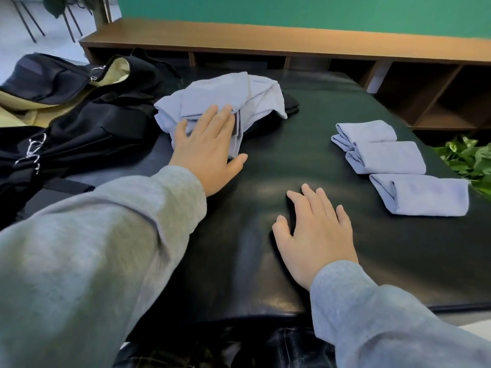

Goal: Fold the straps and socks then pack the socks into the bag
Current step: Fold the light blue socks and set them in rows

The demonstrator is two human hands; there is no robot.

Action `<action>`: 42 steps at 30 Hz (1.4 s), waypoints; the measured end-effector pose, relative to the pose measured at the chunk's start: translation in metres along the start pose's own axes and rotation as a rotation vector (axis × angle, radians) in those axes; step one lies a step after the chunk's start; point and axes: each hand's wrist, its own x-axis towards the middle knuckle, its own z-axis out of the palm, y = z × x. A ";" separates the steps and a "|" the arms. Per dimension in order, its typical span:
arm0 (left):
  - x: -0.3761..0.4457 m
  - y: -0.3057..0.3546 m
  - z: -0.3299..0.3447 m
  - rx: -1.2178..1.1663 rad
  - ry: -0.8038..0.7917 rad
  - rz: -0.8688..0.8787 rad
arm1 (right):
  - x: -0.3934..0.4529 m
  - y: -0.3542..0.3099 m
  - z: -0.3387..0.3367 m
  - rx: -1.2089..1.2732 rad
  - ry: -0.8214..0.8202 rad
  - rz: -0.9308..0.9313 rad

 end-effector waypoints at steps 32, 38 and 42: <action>-0.093 0.030 0.000 -0.177 0.170 0.156 | -0.003 0.002 0.002 0.070 0.076 -0.025; -0.151 0.044 0.007 -0.221 0.177 0.064 | -0.016 0.005 -0.003 0.217 0.165 -0.089; -0.169 0.050 0.007 -0.213 0.228 0.087 | -0.039 0.000 0.015 0.329 0.288 -0.177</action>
